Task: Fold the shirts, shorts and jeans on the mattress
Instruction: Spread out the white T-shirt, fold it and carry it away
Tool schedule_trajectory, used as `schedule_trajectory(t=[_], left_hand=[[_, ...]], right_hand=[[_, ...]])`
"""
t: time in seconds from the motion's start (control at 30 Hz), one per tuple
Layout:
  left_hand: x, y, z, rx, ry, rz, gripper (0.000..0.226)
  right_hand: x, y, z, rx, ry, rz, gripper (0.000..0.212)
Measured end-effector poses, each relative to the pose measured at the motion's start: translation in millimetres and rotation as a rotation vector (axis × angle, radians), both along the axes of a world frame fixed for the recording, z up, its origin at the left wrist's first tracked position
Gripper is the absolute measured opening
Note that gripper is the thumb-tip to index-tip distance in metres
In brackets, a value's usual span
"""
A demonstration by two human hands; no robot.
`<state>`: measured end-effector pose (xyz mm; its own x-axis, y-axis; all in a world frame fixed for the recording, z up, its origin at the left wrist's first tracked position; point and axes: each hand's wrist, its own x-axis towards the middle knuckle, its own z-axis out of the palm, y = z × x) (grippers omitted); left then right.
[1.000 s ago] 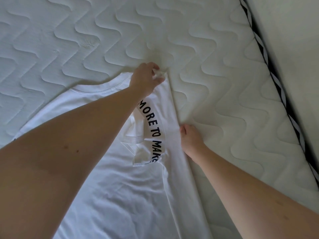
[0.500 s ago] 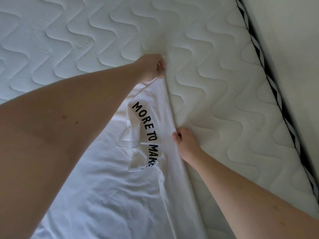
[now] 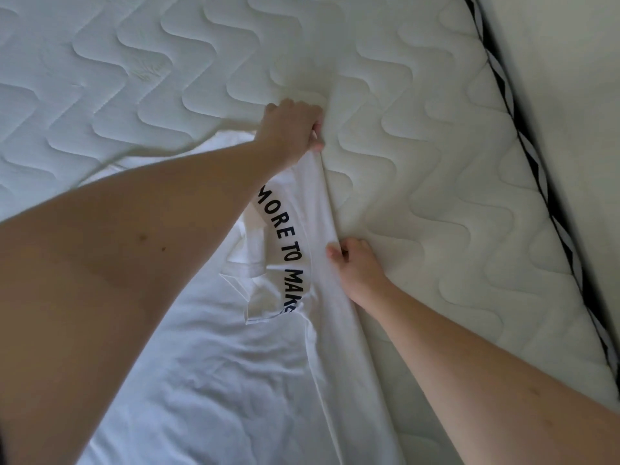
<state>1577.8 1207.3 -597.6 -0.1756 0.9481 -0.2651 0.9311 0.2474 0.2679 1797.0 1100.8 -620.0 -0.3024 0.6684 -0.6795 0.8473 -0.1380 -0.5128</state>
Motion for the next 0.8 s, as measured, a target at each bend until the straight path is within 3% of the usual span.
schedule_trajectory(t=[0.2, 0.37, 0.47, 0.57, 0.63, 0.8], left_hand=[[25.9, -50.6, 1.2, 0.255, 0.075, -0.037, 0.038], [63.1, -109.3, -6.2, 0.049, 0.181, -0.240, 0.059], [79.7, -141.2, -16.0, -0.035, 0.296, -0.176, 0.069], [92.3, -162.7, -25.4, -0.089, 0.267, -0.073, 0.070], [98.2, -170.2, -31.4, -0.093, 0.239, -0.056, 0.065], [104.7, -164.7, -34.3, -0.096, 0.215, -0.008, 0.058]], right_hand=[[0.1, 0.0, 3.2, 0.039, -0.027, 0.048, 0.034], [-2.2, -1.1, 7.7, 0.052, -0.041, 0.046, 0.036], [-0.9, -1.4, 10.5, 0.052, -0.002, 0.044, 0.033], [1.9, -1.3, 18.7, 0.092, -0.007, 0.082, 0.033], [9.9, -5.0, 25.4, 0.108, -0.092, 0.147, 0.043], [45.8, -37.1, 35.1, 0.063, -0.287, 0.262, 0.037]])
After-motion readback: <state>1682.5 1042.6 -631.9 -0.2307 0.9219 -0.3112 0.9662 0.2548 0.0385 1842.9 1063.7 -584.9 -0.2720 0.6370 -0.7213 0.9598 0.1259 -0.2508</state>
